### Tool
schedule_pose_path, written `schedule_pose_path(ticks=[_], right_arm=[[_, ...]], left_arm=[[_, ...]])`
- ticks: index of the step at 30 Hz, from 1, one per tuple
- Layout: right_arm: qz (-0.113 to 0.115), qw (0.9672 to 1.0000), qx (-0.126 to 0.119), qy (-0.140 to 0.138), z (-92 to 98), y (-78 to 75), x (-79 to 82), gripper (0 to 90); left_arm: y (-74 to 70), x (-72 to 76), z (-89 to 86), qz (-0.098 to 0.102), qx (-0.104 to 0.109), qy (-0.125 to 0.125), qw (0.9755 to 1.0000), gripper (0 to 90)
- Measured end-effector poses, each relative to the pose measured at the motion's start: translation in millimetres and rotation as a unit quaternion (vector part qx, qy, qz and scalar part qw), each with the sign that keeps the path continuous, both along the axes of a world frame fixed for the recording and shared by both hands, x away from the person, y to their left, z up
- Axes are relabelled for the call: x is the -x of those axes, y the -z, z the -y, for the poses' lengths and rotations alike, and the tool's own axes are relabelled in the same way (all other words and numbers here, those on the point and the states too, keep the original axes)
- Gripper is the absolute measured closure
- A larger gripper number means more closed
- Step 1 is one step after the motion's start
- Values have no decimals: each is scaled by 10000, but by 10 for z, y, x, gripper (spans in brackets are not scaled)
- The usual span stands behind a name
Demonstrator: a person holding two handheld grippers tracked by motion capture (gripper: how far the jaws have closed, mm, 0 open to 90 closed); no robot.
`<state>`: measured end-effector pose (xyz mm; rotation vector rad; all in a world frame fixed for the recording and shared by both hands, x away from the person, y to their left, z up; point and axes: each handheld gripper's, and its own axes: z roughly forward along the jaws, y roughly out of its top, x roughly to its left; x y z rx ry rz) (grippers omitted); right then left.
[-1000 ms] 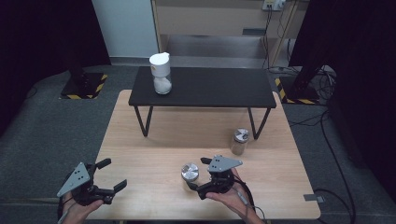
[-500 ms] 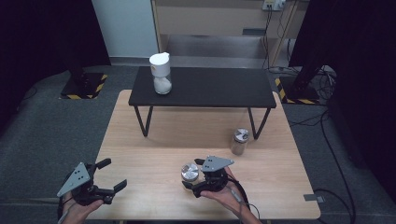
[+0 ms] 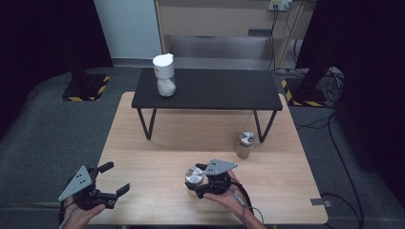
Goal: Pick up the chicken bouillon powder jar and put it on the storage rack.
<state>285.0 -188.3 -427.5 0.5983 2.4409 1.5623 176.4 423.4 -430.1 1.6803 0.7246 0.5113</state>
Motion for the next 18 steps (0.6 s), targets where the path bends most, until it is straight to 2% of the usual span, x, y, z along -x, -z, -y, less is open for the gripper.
schedule_pose_path(ticks=[5,9,18], right_arm=[[97,9999,-61,-24,-1,42,21,340],[218,9997,-47,-43,-6,47,40,349],[237,9997,-39,-65,-4,44,38,352]], left_arm=[[1,0,0,-2,4,-1,10000,0],[-1,0,1,0,-3,1,10000,0],[2,0,-4,0,10,3,10000,0]])
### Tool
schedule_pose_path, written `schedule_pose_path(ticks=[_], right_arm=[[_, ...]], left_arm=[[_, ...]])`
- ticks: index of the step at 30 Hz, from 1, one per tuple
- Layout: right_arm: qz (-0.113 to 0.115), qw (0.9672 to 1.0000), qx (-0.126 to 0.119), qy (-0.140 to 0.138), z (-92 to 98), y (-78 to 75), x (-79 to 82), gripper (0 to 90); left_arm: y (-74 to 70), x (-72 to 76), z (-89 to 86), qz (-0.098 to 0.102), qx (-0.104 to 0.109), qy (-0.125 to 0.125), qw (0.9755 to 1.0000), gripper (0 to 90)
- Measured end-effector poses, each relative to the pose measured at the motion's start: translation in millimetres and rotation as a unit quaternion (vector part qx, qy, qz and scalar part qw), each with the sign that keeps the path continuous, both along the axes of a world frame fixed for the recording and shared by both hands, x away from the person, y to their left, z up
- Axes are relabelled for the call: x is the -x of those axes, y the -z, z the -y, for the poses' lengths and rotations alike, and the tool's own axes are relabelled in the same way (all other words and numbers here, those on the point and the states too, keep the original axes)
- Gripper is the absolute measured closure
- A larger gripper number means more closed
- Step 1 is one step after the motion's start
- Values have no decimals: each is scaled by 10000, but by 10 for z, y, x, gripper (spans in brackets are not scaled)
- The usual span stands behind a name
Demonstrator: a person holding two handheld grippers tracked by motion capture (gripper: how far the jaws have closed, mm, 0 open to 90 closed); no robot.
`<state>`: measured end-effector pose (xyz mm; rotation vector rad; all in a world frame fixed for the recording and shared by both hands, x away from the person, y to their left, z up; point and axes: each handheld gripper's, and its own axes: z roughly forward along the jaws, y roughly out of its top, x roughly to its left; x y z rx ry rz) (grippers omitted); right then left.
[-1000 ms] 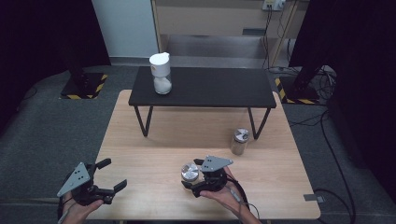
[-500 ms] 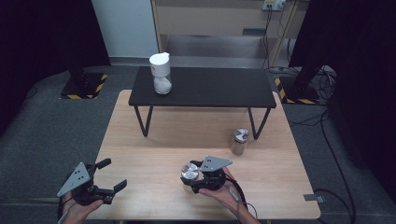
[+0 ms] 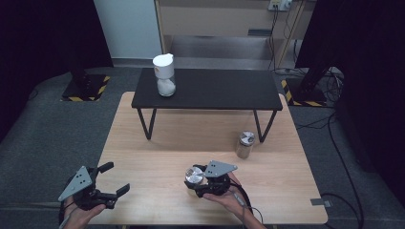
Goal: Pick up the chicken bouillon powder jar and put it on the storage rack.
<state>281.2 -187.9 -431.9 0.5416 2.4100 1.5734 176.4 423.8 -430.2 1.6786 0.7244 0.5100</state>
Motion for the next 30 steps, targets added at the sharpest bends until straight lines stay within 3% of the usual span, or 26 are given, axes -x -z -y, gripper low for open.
schedule_pose_path(ticks=[15,30], right_arm=[[4,10000,-19,-93,39,-102,-17,352],[-138,9998,-24,-159,147,-421,-138,352]], left_arm=[[0,0,-1,-3,3,-1,10000,0],[2,1,-4,-10,21,-7,10000,0]])
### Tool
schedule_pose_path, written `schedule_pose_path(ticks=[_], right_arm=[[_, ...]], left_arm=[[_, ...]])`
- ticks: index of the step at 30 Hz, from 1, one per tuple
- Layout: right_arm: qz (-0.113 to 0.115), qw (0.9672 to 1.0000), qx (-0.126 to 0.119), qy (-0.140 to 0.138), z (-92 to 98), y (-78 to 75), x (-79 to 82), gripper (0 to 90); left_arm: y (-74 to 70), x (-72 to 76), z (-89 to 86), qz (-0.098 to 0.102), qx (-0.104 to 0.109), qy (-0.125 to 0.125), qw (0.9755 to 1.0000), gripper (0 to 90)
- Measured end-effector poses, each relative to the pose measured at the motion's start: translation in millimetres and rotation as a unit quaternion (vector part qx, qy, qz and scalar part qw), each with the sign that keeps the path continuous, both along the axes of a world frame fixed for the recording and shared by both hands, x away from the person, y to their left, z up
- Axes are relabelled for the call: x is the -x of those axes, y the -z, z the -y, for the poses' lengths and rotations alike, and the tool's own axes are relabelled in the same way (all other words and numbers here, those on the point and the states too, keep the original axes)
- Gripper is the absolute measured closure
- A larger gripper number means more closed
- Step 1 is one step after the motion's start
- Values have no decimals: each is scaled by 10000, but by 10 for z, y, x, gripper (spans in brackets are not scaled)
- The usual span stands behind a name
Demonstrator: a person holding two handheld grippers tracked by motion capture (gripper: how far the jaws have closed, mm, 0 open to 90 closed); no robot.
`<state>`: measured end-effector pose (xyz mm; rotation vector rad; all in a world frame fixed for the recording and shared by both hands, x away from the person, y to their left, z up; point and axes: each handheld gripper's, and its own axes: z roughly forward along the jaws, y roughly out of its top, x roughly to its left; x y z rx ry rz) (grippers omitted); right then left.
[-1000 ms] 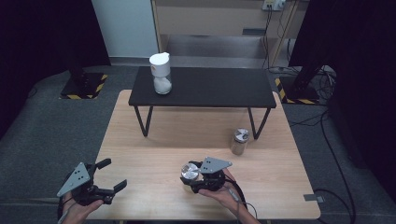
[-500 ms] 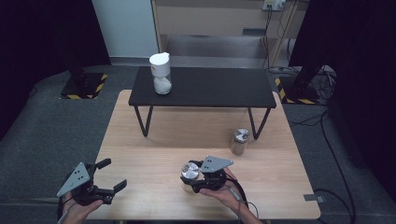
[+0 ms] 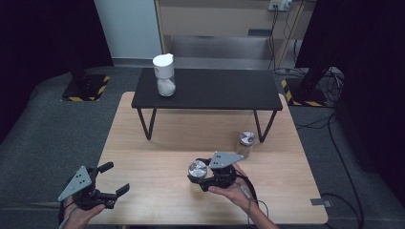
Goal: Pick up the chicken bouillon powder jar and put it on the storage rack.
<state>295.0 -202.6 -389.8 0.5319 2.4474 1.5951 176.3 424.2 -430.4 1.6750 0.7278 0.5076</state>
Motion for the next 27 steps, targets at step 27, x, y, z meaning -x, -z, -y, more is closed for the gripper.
schedule_pose_path(ticks=[27], right_arm=[[10,10000,72,-14,131,-824,-238,352]], left_arm=[[3,-7,-3,-19,7,16,10000,0]])
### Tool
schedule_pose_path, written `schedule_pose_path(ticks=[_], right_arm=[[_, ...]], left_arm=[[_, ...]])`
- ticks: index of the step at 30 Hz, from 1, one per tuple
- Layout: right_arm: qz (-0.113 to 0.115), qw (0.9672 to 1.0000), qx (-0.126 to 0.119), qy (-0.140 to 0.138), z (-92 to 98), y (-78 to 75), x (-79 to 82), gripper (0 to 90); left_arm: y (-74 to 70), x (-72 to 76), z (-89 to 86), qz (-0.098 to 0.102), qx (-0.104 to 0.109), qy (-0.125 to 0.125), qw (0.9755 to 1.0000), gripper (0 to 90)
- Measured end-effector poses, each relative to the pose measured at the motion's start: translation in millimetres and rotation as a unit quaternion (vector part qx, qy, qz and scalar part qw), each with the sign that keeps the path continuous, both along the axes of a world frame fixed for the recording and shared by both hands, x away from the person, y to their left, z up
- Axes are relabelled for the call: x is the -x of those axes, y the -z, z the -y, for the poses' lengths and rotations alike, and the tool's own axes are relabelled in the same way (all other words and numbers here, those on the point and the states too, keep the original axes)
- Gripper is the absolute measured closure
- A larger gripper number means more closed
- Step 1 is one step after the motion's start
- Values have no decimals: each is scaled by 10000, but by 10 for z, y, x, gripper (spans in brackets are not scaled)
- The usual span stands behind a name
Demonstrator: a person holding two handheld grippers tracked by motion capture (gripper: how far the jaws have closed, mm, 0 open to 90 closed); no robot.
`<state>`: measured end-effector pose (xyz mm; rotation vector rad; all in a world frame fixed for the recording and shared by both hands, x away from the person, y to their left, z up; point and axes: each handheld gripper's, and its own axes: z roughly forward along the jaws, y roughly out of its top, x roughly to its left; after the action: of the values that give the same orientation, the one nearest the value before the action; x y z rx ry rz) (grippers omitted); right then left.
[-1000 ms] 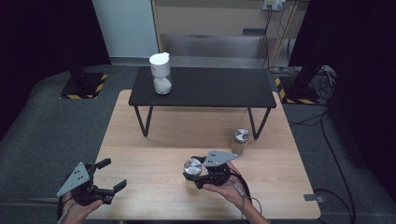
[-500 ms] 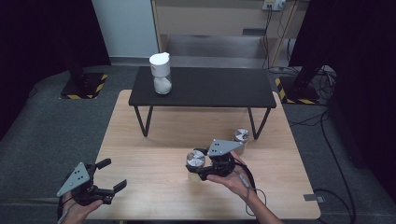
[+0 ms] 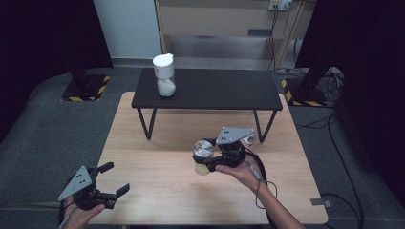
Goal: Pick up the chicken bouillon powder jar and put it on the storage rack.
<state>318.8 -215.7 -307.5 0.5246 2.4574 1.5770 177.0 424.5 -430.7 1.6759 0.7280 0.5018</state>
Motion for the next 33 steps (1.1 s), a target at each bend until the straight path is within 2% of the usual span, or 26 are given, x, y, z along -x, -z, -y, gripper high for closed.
schedule_pose_path(ticks=[13,20,33], right_arm=[[-78,9999,-14,139,27,-282,-75,353],[-48,9998,5,218,23,-498,-123,353],[22,9992,-12,395,8,-796,-248,353]], left_arm=[[1,-4,-1,-11,2,7,10000,0],[0,-4,-2,-12,2,9,10000,0],[4,-8,-5,-20,14,15,10000,0]])
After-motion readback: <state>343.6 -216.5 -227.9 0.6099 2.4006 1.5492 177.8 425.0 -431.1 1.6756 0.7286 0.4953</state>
